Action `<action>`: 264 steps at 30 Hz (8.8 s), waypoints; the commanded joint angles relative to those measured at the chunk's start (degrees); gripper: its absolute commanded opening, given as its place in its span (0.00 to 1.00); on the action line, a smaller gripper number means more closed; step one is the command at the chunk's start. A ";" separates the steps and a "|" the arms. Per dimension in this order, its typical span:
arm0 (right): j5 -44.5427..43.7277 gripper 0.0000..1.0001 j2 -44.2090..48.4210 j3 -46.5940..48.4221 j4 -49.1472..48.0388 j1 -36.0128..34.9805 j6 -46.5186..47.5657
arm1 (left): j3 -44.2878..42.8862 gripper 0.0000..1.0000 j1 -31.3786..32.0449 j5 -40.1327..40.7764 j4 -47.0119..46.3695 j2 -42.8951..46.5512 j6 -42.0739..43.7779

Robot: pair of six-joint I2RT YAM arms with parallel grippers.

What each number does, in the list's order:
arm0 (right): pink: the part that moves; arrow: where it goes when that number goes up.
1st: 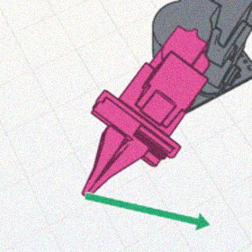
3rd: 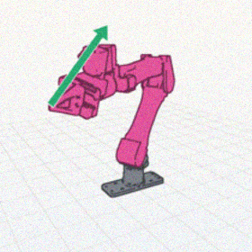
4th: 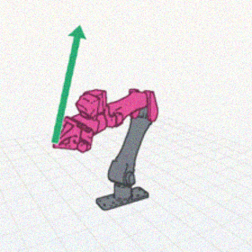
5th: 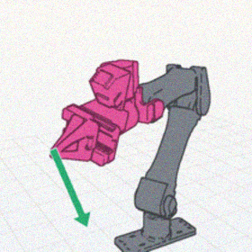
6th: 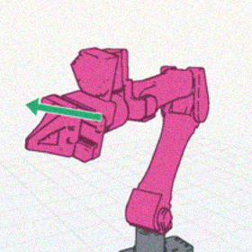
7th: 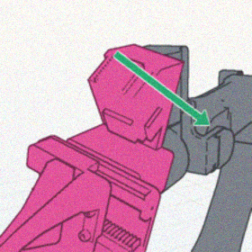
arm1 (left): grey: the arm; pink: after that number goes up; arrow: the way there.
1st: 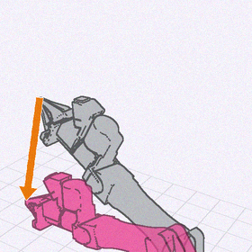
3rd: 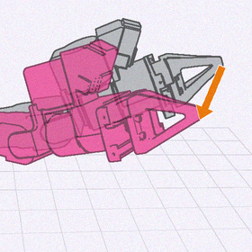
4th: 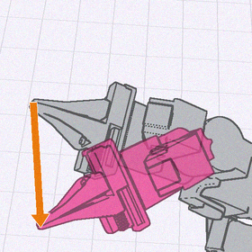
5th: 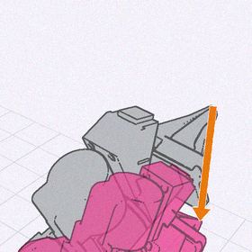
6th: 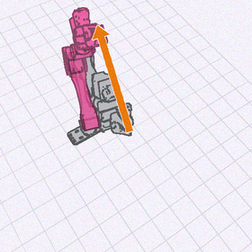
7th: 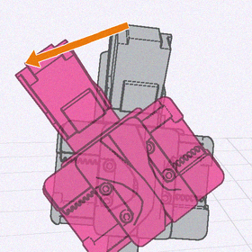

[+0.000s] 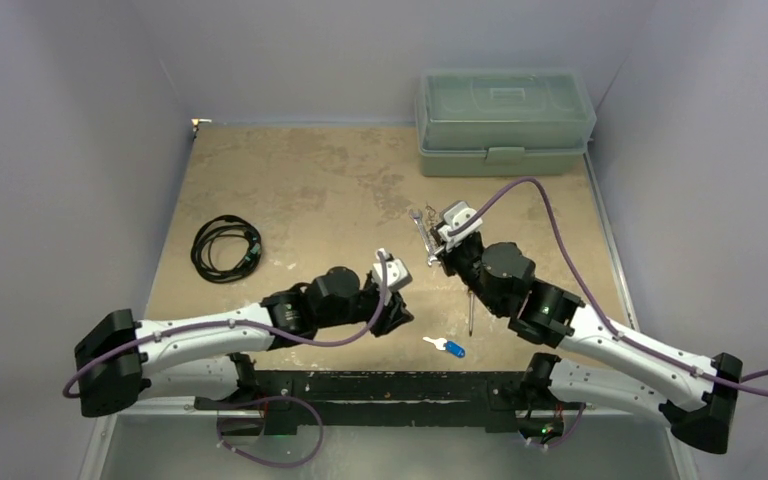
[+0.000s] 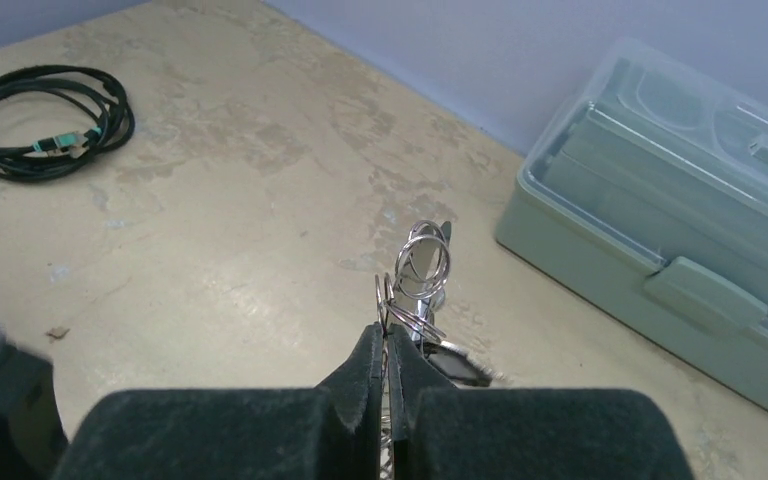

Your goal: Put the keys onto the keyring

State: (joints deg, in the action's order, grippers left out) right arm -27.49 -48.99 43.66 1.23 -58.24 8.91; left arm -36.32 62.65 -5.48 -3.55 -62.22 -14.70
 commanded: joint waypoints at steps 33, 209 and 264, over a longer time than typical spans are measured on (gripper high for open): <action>-0.77 0.00 3.28 9.21 9.62 8.27 -6.27 | -0.88 0.20 24.18 23.17 -38.47 -36.53 11.69; 7.92 0.00 4.69 7.54 9.24 8.76 -7.87 | -12.72 0.02 -2.71 -2.25 12.95 -26.94 -9.70; 8.61 0.00 3.64 7.41 8.96 8.76 -8.02 | -15.99 0.07 6.32 9.74 11.88 -33.65 -8.09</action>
State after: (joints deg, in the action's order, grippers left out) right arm -19.75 -45.76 50.50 13.26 -49.74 1.45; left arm -51.55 68.77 4.73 9.06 -96.31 -22.04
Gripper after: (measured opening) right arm 0.005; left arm 0.100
